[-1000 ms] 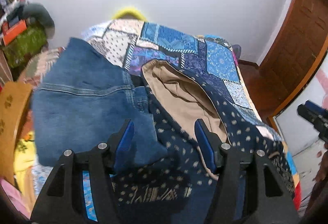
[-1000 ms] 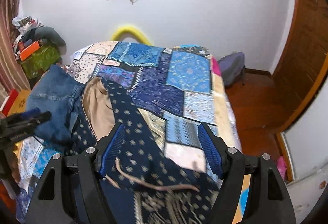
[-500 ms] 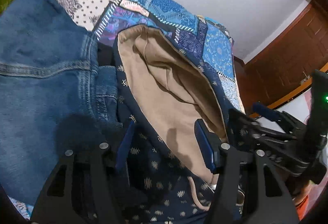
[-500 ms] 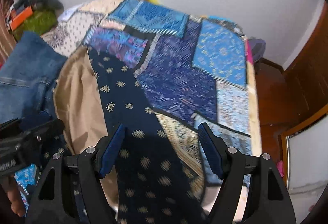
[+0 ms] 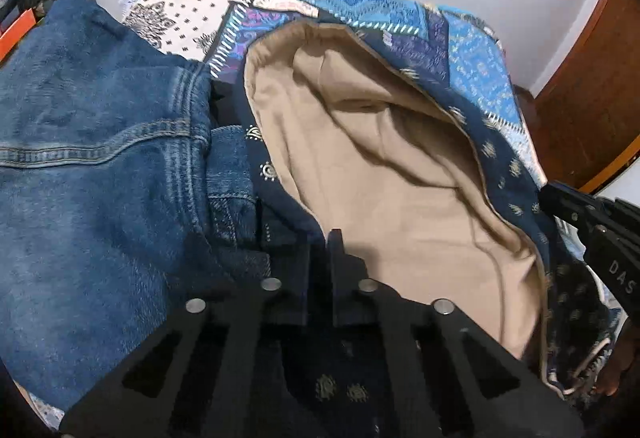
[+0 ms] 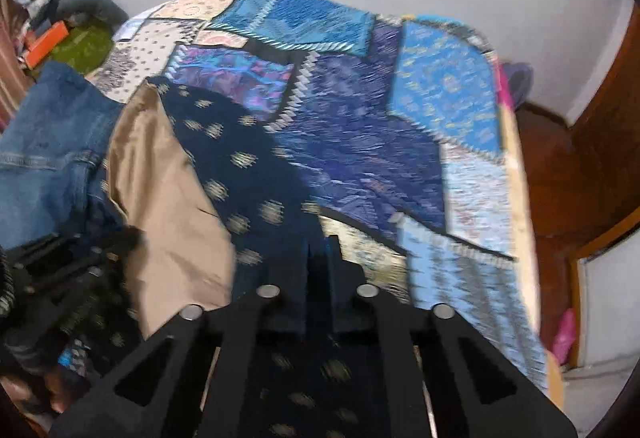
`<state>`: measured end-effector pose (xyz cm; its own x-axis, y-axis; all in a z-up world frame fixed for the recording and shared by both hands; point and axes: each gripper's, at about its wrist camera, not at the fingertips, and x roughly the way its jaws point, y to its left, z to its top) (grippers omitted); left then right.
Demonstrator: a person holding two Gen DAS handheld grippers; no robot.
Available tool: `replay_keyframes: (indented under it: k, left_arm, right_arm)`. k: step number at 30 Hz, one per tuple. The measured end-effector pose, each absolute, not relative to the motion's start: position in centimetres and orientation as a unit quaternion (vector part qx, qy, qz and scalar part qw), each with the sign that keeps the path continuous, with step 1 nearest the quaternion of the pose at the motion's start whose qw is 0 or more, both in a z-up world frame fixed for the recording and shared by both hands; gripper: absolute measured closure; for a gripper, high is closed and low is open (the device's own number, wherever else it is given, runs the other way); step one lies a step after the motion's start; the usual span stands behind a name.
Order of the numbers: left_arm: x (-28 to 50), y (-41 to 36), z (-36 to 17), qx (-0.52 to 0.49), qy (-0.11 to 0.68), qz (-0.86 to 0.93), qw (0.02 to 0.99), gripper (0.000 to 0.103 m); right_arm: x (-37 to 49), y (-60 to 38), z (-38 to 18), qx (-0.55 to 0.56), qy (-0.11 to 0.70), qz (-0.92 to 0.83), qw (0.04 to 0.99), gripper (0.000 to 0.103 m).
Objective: Fold large clothes
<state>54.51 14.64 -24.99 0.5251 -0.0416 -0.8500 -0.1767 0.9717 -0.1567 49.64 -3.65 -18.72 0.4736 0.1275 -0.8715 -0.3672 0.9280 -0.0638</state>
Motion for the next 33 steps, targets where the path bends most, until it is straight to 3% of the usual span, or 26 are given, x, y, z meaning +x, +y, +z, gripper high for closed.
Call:
replay_keyframes:
  k: [12,13,14,16,17,27,29,31,33]
  left_arm:
    - [49.0,13.6,-17.9,-0.131,0.436,-0.014,0.89,0.099]
    - [48.5,13.5,-17.5,-0.127,0.432,-0.017,0.893,0.099]
    - [48.1,13.3,-17.1,-0.122,0.428,-0.017,0.895,0.099]
    - [47.5,13.3,-16.7,-0.12,0.424,-0.022,0.898,0.099]
    - [47.4,13.4,-16.6,-0.122,0.424,-0.025,0.897,0.099]
    - [48.6,14.8,-18.5,-0.133,0.428,-0.031,0.894,0.099]
    - [48.8,14.8,-19.0,-0.131,0.428,-0.03,0.894,0.099]
    - [49.0,14.8,-19.5,-0.132,0.431,-0.03,0.892,0.099]
    - [49.0,14.8,-19.6,-0.132,0.432,-0.03,0.892,0.099]
  right_arm:
    - [45.4,-6.6,-12.9,-0.108,0.456,0.196,0.861,0.097]
    - [45.2,-6.0,-12.9,-0.118,0.459,0.201,0.858,0.089]
    - [45.1,-5.4,-13.1,-0.124,0.462,0.204,0.854,0.071]
    - [45.1,-4.3,-13.7,-0.138,0.467,0.21,0.848,0.05]
    - [45.2,-3.8,-14.2,-0.14,0.46,0.208,0.852,0.05]
    - [49.1,-1.0,-20.2,-0.153,0.508,0.177,0.829,0.051]
    - [49.6,-1.1,-20.5,-0.141,0.505,0.176,0.833,0.08]
    - [50.0,-1.4,-20.6,-0.116,0.516,0.186,0.828,0.091]
    - [49.8,-1.7,-20.1,-0.11,0.509,0.184,0.834,0.093]
